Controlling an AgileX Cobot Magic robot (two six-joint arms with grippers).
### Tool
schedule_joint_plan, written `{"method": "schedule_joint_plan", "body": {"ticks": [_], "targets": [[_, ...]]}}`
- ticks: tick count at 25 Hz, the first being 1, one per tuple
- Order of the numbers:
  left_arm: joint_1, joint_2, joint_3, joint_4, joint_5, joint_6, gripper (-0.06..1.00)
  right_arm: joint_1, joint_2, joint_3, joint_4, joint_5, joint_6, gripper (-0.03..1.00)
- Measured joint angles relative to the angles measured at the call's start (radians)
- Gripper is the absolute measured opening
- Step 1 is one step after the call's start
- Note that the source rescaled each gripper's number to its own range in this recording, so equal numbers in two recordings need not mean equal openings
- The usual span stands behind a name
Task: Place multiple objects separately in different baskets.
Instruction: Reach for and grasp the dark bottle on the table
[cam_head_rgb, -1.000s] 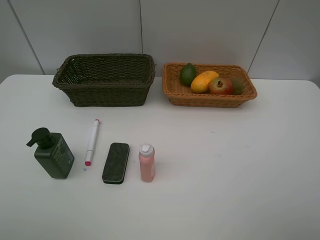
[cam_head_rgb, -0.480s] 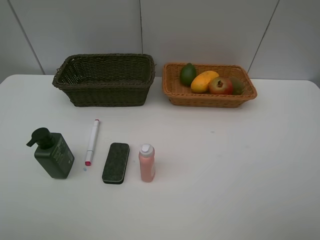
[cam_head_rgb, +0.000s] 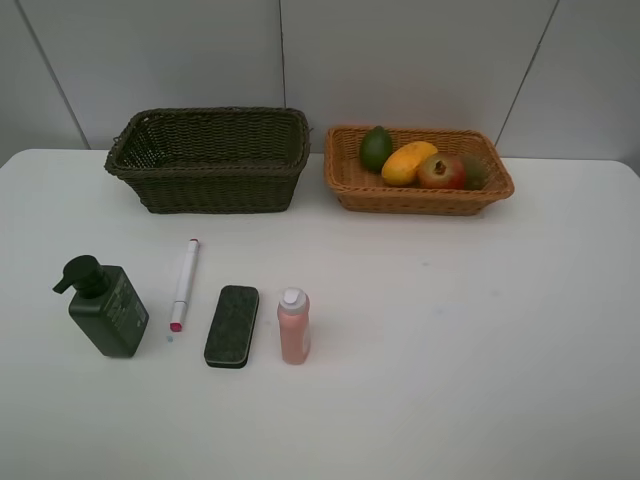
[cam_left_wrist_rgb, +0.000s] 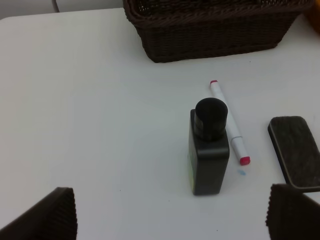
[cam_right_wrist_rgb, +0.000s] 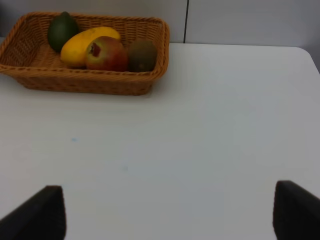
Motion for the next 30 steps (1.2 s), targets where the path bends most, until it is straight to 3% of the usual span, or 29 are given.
{"method": "schedule_joint_plan", "body": {"ticks": [17, 25, 30], "targets": [[0.0, 0.0, 0.0, 0.001, 0.0, 0.0, 1.0, 0.0, 0.0, 0.0, 0.0, 0.0, 0.0, 1.0], [0.0, 0.002, -0.01, 0.001, -0.001, -0.05, 1.0, 0.0, 0.0, 0.0, 0.0, 0.0, 0.0, 1.0], [0.0, 0.102, -0.058, 0.001, -0.002, -0.051, 1.0, 0.0, 0.0, 0.0, 0.0, 0.0, 0.0, 1.0]]}}
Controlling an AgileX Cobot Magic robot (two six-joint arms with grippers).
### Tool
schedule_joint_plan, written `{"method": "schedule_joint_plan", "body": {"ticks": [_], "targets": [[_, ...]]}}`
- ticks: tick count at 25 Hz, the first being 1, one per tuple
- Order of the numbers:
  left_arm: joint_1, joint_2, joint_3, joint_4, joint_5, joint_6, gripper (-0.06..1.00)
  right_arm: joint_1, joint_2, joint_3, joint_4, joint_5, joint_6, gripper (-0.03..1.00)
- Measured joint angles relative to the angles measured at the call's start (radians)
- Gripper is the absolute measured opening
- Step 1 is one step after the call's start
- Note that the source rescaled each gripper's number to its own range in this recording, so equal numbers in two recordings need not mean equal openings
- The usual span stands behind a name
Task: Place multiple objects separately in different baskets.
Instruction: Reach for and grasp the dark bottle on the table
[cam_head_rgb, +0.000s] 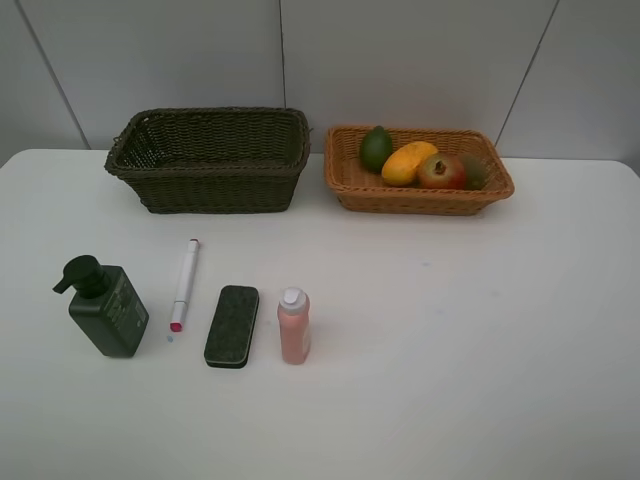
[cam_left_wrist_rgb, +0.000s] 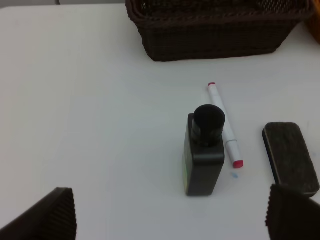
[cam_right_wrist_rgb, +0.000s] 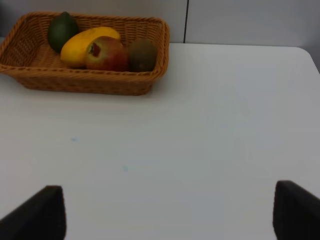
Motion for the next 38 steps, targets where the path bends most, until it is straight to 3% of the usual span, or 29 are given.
{"method": "schedule_joint_plan", "body": {"ticks": [17, 25, 38], "targets": [[0.0, 0.655, -0.233, -0.005, 0.016, 0.016, 1.0, 0.0, 0.0, 0.0, 0.0, 0.0, 0.0, 1.0], [0.0, 0.904, -0.264, -0.121, -0.002, 0.104, 1.0, 0.0, 0.0, 0.0, -0.001, 0.0, 0.0, 1.0], [-0.001, 1.148, -0.264, -0.202, -0.081, 0.148, 1.0, 0.0, 0.0, 0.0, -0.001, 0.0, 0.0, 1.0]]}}
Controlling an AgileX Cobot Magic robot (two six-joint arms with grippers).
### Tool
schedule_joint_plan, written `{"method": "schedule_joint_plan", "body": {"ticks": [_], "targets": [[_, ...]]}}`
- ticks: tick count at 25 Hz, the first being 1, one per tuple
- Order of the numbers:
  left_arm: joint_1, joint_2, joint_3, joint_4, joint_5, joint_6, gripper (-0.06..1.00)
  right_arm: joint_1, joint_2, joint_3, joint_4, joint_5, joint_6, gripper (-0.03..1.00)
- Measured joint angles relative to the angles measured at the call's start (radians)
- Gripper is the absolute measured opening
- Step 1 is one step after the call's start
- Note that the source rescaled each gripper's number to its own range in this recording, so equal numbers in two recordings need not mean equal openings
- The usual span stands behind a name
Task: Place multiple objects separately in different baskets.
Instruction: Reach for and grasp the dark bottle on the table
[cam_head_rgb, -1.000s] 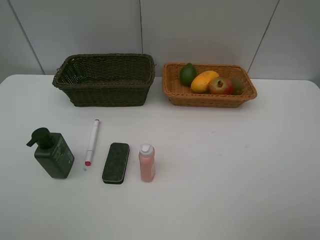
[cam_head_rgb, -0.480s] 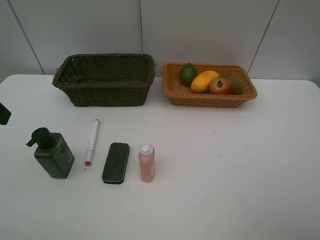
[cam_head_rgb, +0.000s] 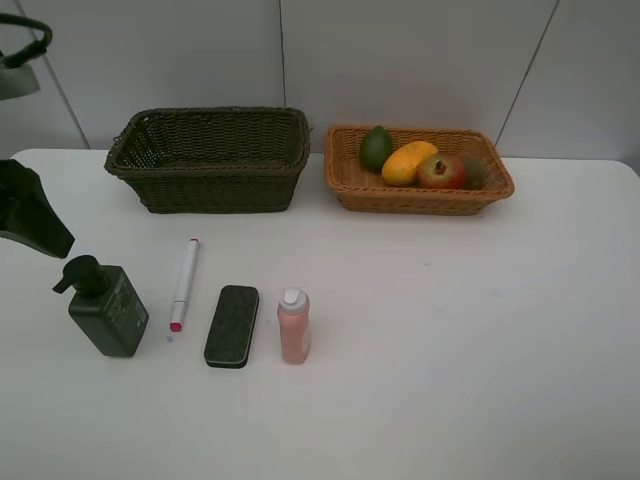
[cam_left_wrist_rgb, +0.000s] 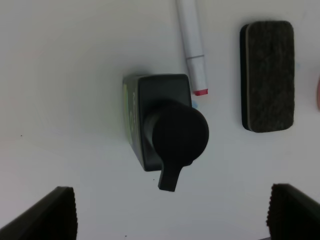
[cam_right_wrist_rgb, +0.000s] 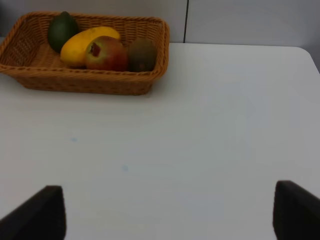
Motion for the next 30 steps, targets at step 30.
{"method": "schedule_joint_plan", "body": {"ticks": [30], "targets": [[-0.216, 0.298, -0.001, 0.177, -0.243, -0.227, 1.0, 0.0, 0.0, 0.0, 0.0, 0.0, 0.0, 1.0]]}}
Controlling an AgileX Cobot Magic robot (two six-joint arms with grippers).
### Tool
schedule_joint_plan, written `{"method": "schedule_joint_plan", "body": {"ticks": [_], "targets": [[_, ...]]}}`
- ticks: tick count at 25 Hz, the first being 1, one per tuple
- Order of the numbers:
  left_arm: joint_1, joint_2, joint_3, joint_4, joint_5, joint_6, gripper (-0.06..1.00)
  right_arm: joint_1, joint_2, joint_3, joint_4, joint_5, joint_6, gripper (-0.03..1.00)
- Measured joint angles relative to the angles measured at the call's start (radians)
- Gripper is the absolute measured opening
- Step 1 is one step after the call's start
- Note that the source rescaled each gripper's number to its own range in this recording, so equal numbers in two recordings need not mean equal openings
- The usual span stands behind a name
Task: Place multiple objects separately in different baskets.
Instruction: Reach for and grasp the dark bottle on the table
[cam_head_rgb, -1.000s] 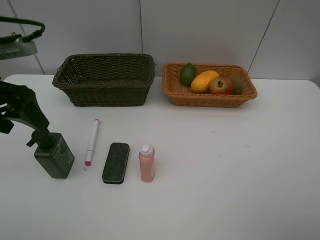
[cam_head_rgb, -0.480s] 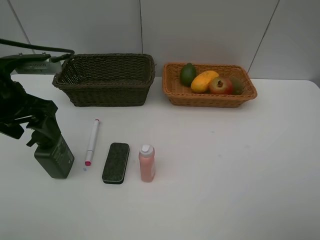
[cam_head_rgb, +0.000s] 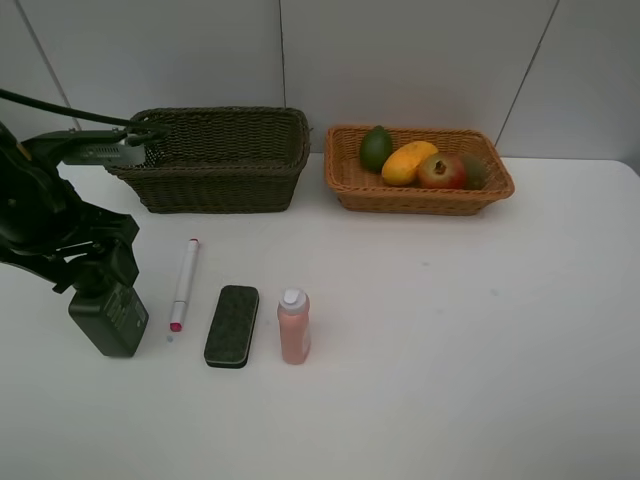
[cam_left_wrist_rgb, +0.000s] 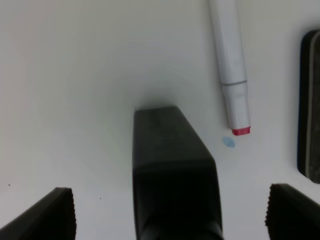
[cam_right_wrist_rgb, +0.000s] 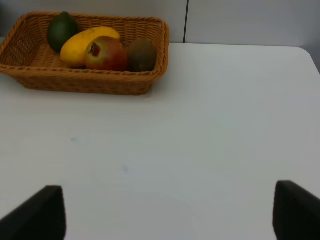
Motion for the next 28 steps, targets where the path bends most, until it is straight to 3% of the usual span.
{"method": "schedule_joint_plan", "body": {"ticks": [28], "targets": [[0.0, 0.133, 0.0, -0.043, -0.088, 0.033, 1.0, 0.0, 0.0, 0.0, 0.0, 0.0, 0.0, 1.0]]}}
